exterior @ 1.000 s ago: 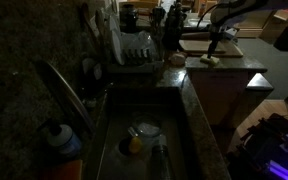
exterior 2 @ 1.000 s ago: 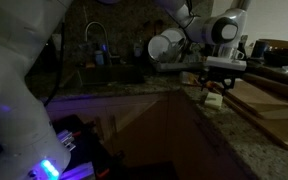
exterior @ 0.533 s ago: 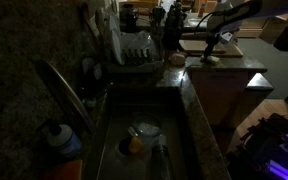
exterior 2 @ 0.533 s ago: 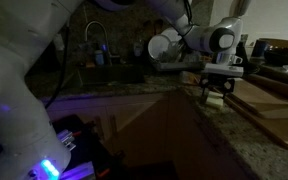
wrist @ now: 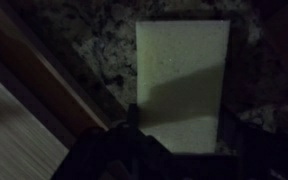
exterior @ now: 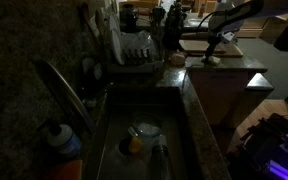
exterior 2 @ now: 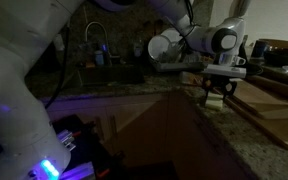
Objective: Close the water faucet, move the orange pack to the left, scrub the countertop with the yellow sponge
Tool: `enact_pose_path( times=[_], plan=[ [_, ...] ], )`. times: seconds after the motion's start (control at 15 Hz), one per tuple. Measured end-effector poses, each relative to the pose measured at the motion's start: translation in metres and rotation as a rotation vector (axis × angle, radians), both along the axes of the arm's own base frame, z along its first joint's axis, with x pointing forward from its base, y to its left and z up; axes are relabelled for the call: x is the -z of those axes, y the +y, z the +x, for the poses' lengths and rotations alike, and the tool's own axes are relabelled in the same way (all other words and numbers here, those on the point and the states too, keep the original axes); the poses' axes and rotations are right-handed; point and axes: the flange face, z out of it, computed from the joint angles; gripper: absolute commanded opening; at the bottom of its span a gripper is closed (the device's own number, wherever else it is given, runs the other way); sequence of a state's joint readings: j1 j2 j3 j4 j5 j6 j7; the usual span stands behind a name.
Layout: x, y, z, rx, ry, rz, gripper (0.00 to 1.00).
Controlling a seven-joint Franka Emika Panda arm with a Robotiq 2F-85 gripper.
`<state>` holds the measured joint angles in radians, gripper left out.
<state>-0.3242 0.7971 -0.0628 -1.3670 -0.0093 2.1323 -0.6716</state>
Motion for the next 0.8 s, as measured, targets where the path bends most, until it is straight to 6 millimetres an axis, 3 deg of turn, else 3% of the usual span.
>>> enact_pose_path(
  times=[0.53, 0.8],
  plan=[
    [-0.010, -0.007, -0.001, 0.010, -0.014, -0.006, 0.01],
    [-0.016, -0.010, -0.001, 0.014, -0.026, -0.013, 0.00]
  ],
)
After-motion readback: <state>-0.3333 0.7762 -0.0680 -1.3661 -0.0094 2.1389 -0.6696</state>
